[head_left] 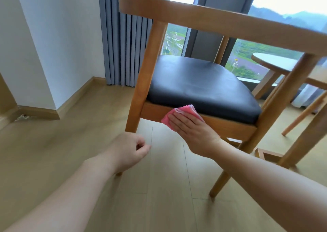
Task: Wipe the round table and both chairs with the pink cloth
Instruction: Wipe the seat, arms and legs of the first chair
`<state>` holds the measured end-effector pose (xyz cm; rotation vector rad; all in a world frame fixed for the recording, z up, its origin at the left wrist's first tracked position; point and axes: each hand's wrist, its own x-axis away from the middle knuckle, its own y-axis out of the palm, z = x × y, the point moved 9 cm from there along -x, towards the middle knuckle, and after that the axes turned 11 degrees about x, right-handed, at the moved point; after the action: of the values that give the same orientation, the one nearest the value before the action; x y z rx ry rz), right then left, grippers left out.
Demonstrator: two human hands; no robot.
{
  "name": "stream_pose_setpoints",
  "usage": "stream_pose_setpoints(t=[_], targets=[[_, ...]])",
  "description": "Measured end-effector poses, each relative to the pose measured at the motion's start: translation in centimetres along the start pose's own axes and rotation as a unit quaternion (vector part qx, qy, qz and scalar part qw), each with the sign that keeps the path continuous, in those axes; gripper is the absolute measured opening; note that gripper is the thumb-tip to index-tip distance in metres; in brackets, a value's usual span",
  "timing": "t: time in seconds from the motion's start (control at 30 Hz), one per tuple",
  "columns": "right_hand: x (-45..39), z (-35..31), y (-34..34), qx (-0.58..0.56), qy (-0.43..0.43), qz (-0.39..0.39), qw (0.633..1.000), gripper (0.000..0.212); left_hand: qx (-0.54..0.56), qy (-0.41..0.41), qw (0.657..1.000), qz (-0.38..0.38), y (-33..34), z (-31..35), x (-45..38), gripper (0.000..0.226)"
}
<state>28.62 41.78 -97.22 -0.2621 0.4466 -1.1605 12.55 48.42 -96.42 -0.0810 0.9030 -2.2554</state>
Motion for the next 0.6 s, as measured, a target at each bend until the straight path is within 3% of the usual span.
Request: stream_pose_setpoints(t=[0.2,0.6], targets=[[7.1,2.7,2.2,0.033,-0.033,-0.038,0.998,0.064,0.010,0.016,1.000,-0.021,3.7,2.6,-2.3,0.036],[17.6,7.5,3.4,0.032,-0.001,-0.021,0.999,0.055,0.016,0.023,0.998,-0.064,9.3,5.3,-3.9,0.038]])
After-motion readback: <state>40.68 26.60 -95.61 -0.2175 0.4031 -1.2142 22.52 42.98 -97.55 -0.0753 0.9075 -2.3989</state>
